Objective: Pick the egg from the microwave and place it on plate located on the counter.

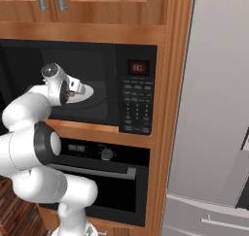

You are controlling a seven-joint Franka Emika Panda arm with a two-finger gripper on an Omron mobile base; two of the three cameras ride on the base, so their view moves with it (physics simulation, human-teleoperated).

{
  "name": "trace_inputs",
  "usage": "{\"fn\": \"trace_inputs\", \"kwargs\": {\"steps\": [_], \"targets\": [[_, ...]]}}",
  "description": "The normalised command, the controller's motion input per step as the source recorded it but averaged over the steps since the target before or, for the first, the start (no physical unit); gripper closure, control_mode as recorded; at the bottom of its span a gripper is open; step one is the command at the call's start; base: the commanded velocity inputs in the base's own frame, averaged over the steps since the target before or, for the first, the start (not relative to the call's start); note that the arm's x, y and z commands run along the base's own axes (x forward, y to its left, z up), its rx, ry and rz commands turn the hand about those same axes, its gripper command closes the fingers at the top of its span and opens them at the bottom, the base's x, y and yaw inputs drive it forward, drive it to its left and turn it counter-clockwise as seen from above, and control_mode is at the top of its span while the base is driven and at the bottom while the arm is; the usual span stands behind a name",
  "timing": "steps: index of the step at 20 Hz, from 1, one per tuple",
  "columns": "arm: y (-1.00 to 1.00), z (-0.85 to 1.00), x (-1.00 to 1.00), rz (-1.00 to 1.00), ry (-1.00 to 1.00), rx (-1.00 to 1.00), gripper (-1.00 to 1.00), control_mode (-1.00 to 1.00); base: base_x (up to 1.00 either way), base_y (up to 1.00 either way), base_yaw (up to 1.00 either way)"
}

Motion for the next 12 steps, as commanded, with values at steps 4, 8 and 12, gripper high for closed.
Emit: {"fn": "trace_inputs", "kwargs": {"steps": [4, 8, 12], "targets": [[0.0, -0.13, 0.17, 0.0, 0.01, 0.0, -1.0, -1.0, 0.0, 0.0, 0.0], [0.0, -0.04, 0.19, 0.0, 0.01, 0.0, -1.0, -1.0, 0.0, 0.0, 0.0], [0.0, -0.03, 0.17, 0.0, 0.0, 0.0, -1.0, -1.0, 0.0, 0.0, 0.0]]}}
